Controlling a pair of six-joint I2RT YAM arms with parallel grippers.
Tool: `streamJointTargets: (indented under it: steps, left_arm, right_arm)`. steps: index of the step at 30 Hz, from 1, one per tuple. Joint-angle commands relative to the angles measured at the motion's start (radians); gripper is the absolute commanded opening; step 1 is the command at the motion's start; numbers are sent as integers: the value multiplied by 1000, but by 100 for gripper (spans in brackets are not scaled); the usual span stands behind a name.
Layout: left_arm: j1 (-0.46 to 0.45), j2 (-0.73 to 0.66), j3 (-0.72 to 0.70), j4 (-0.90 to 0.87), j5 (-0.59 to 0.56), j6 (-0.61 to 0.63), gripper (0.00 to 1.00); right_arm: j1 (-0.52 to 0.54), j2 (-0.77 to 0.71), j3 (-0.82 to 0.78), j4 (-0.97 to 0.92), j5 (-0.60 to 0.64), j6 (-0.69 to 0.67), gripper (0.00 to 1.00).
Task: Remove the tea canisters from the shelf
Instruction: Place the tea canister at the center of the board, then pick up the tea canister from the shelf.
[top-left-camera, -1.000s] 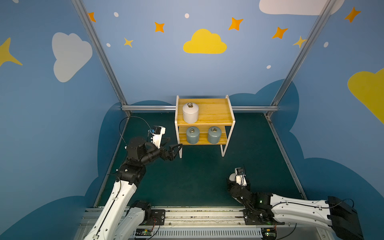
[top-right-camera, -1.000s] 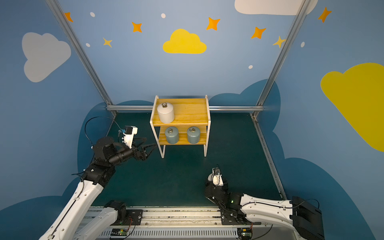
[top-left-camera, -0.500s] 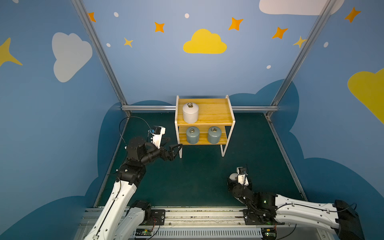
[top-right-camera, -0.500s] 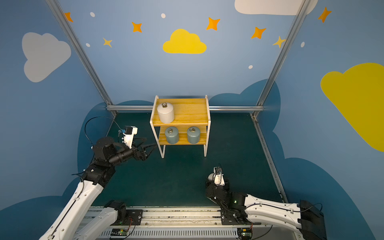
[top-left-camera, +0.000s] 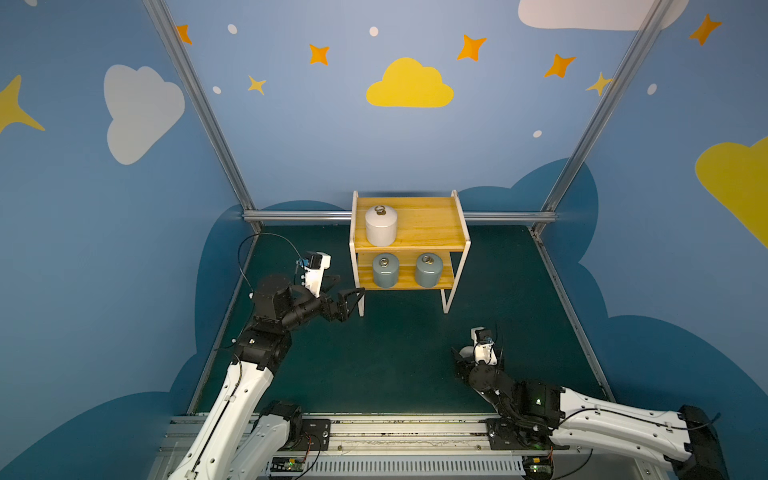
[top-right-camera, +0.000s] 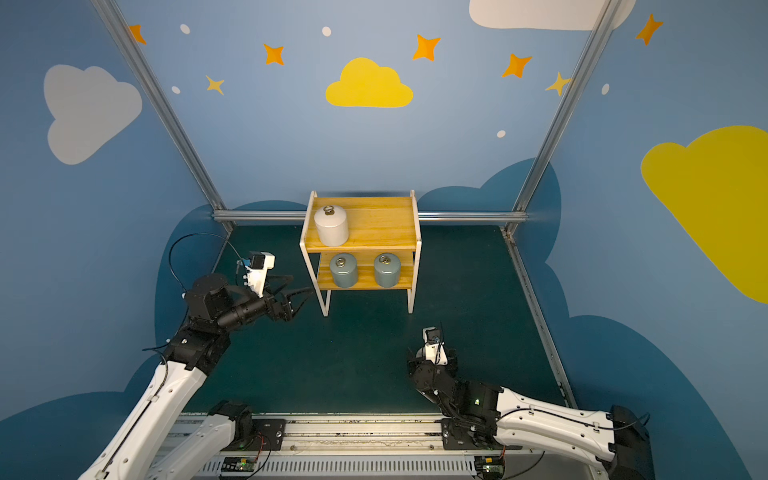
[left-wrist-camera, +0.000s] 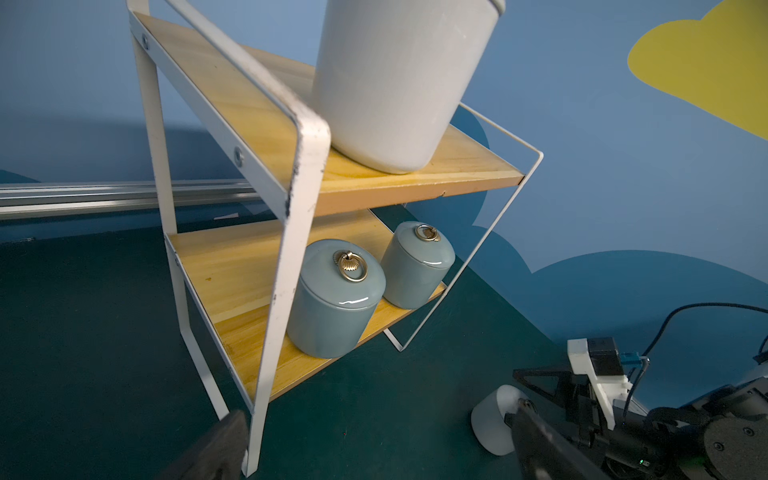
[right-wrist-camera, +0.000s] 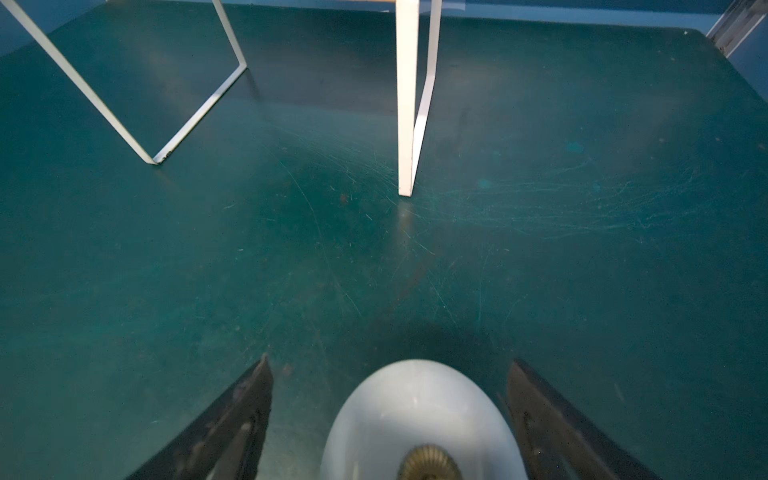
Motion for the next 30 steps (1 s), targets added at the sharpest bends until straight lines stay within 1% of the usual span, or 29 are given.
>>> streamJointTargets:
  steps: [1,6,10,15,21,27,30]
  left_arm:
    - [-4,-9,5,-16,13,6,100]
    - [-4,1,28,-38,16,10,100]
    - [-4,14,64,-65,21,15,100]
    - [-4,41,143,-101,22,20,100]
    - [-4,96,260,-126,4,44,100]
    - [-4,180,371,-124,-10,77,100]
    - [-6,216,405,-94,-9,77,100]
  right_arm:
    - [-5,-23,51,-2,0,-75,90]
    - [-34,-48,108,-27,-34,-135,90]
    - [-98,-48,167,-54,-118,-170,90]
    - [-177,-31,251,-107,-227,-204,91]
    - [-237,-6,340,-169,-282,-249,91]
    - [-316,-16,370,-181,-350,-267,90]
    - [-354,-20,372,-184,-372,-279,91]
